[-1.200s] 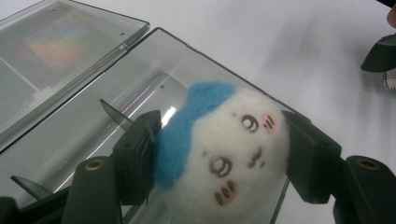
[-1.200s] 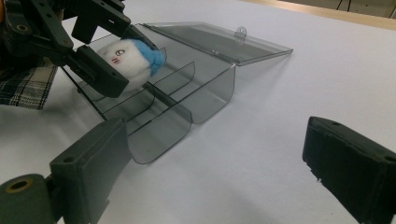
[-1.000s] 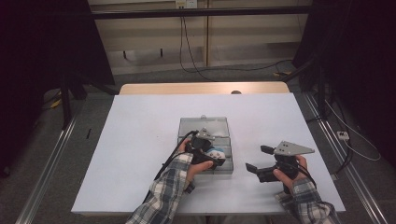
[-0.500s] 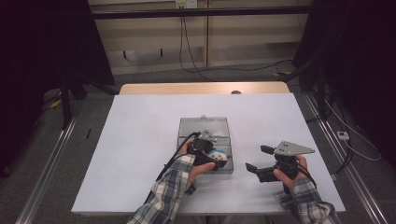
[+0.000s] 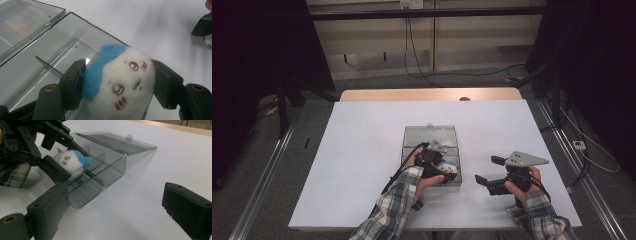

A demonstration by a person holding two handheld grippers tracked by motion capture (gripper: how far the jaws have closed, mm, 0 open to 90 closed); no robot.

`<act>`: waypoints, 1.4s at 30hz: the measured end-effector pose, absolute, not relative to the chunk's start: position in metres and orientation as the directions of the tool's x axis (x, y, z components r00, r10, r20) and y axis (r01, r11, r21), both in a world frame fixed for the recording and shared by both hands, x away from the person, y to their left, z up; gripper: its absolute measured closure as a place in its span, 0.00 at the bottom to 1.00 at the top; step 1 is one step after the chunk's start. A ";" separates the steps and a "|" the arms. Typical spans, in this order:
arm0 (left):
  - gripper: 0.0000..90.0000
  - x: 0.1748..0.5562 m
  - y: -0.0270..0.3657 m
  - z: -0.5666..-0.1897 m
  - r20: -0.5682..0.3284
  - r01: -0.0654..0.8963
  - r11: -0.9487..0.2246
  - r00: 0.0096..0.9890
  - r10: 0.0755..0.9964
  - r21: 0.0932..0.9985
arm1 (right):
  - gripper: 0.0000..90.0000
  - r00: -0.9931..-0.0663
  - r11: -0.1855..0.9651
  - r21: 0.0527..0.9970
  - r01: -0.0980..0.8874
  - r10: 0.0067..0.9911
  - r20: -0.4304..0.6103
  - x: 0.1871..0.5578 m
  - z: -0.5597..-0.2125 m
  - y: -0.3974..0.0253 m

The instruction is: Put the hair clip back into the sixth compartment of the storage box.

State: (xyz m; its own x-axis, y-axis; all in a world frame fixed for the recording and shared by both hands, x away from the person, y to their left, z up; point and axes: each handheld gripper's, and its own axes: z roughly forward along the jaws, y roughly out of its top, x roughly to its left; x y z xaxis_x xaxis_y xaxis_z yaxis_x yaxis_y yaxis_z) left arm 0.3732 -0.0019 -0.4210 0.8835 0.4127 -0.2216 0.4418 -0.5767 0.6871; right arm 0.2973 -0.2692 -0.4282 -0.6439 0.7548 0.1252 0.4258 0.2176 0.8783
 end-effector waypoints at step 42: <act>0.25 0.385 0.017 -0.407 -0.253 0.474 -0.502 0.859 0.446 0.724 | 0.08 -0.634 0.202 0.880 0.431 0.762 0.135 0.302 -0.428 -0.267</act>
